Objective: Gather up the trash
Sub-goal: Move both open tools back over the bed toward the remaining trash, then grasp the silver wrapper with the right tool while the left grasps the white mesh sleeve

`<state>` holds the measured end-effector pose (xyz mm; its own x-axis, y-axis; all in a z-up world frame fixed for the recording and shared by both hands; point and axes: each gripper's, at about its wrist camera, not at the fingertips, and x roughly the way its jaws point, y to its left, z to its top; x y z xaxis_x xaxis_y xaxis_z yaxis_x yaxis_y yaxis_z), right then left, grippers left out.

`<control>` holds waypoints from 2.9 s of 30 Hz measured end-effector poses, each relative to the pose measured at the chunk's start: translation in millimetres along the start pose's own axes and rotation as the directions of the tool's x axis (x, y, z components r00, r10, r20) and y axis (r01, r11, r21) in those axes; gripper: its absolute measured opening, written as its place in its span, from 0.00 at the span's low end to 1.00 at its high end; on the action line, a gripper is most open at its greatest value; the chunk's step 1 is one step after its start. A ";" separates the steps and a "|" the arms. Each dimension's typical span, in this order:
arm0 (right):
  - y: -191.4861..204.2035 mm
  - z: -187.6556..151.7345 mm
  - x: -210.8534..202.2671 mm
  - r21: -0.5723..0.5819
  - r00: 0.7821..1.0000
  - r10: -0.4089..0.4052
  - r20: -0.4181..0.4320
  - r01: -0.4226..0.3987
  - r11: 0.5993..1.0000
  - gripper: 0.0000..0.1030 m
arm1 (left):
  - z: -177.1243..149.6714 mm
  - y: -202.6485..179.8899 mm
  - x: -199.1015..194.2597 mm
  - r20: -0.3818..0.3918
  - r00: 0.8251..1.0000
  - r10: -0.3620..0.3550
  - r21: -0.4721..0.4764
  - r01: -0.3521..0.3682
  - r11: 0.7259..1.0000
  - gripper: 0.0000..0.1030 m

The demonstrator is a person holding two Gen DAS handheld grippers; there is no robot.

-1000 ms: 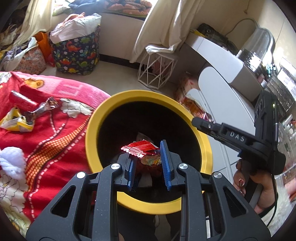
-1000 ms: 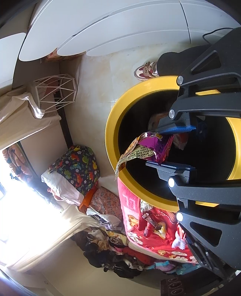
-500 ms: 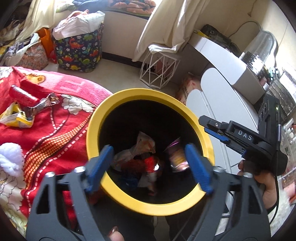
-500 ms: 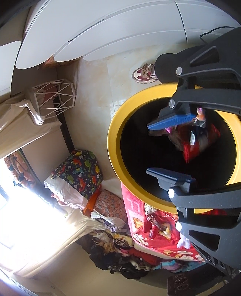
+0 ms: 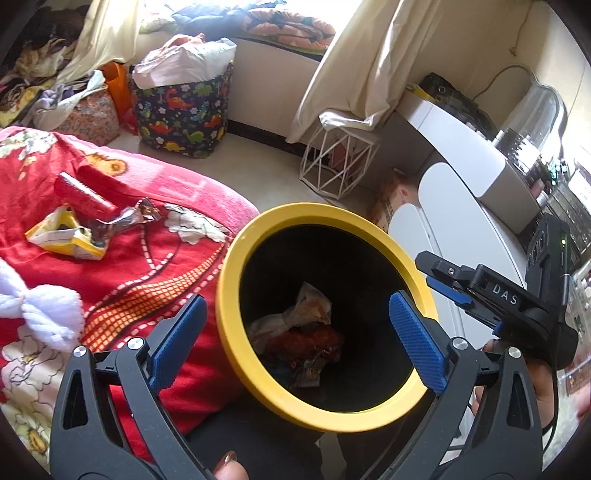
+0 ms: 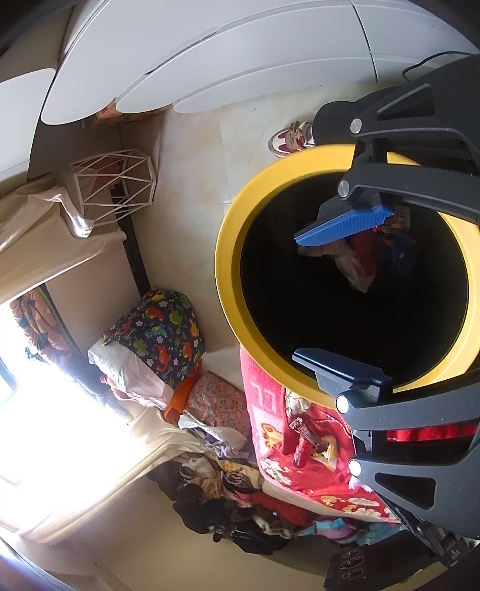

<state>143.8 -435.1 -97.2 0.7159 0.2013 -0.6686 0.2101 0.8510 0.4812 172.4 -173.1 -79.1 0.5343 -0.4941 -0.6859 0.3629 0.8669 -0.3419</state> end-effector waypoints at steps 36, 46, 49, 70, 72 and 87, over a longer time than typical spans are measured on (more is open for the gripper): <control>146.6 -11.0 35.9 -0.248 0.991 0.111 -0.077 -0.127 0.960 0.64 | 12.0 118.4 -77.9 0.171 0.959 0.227 -0.200 -0.192 0.961 0.88; 197.3 -18.4 64.9 -0.315 0.984 0.130 -0.120 -0.161 0.935 0.64 | 4.5 155.6 -94.7 0.173 0.945 0.278 -0.268 -0.227 0.936 0.88; 210.1 -20.9 71.4 -0.326 0.982 0.136 -0.130 -0.172 0.930 0.64 | 2.7 164.9 -98.6 0.172 0.942 0.289 -0.285 -0.233 0.930 0.88; 240.4 -29.6 136.4 -0.309 0.978 0.069 -0.195 -0.128 0.942 0.64 | -15.2 223.5 -101.8 0.123 0.926 0.358 -0.413 -0.280 0.867 0.88; 240.7 -29.5 145.3 -0.303 0.978 0.050 -0.200 -0.111 0.947 0.64 | -17.9 228.1 -98.8 0.112 0.926 0.360 -0.422 -0.284 0.861 0.88; 232.6 -25.3 207.3 -0.211 0.962 0.001 -0.274 -0.062 0.975 0.52 | -27.8 248.3 -77.8 0.064 0.946 0.319 -0.472 -0.253 0.844 0.79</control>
<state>324.3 -183.1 -138.2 0.5060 0.3277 -0.7979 0.0203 0.9203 0.3908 199.8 82.4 -128.4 0.6697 -0.1947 -0.7166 -0.1893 0.8884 -0.4183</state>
